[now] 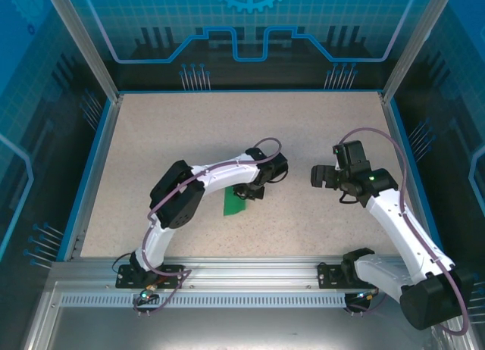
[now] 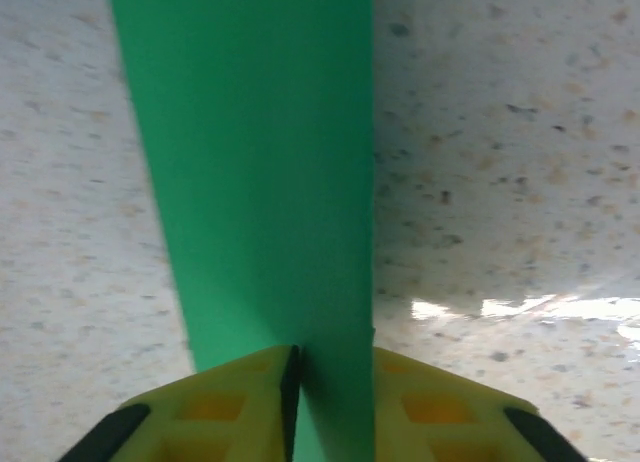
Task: Fold a paper plane with a square sheet of paper (fold left side to right side)
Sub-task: Turn over the paper at the center of the table, then third fold the triangle at the center of the table.
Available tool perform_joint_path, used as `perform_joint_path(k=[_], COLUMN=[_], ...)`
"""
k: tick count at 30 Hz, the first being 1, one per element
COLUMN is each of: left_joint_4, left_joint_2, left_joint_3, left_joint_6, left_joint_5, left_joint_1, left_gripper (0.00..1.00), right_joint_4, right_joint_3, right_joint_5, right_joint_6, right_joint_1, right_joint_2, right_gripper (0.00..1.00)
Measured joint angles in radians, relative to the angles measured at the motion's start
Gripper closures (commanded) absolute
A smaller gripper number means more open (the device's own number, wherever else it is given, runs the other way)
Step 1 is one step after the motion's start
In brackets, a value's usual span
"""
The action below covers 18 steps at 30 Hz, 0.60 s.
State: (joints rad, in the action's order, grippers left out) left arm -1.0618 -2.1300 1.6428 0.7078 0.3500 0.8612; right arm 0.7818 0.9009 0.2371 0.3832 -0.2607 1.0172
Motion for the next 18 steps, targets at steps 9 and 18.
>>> perform_joint_path(k=[9, 18], left_joint_4=[0.126, 0.345], left_joint_2=[0.024, 0.411], left_joint_3=[-0.018, -0.286], left_joint_6=[-0.070, -0.089], left_joint_5=[-0.196, -0.420], left_joint_1=[-0.025, -0.159], left_gripper=[0.44, 0.30], right_joint_4=[-0.011, -0.119], right_joint_3=[0.000, 0.000], right_joint_5=[-0.082, -0.316], right_joint_6=[-0.008, 0.019], right_joint_1=[0.000, -0.011], right_joint_2=[0.038, 0.182], right_gripper=[0.01, 0.19])
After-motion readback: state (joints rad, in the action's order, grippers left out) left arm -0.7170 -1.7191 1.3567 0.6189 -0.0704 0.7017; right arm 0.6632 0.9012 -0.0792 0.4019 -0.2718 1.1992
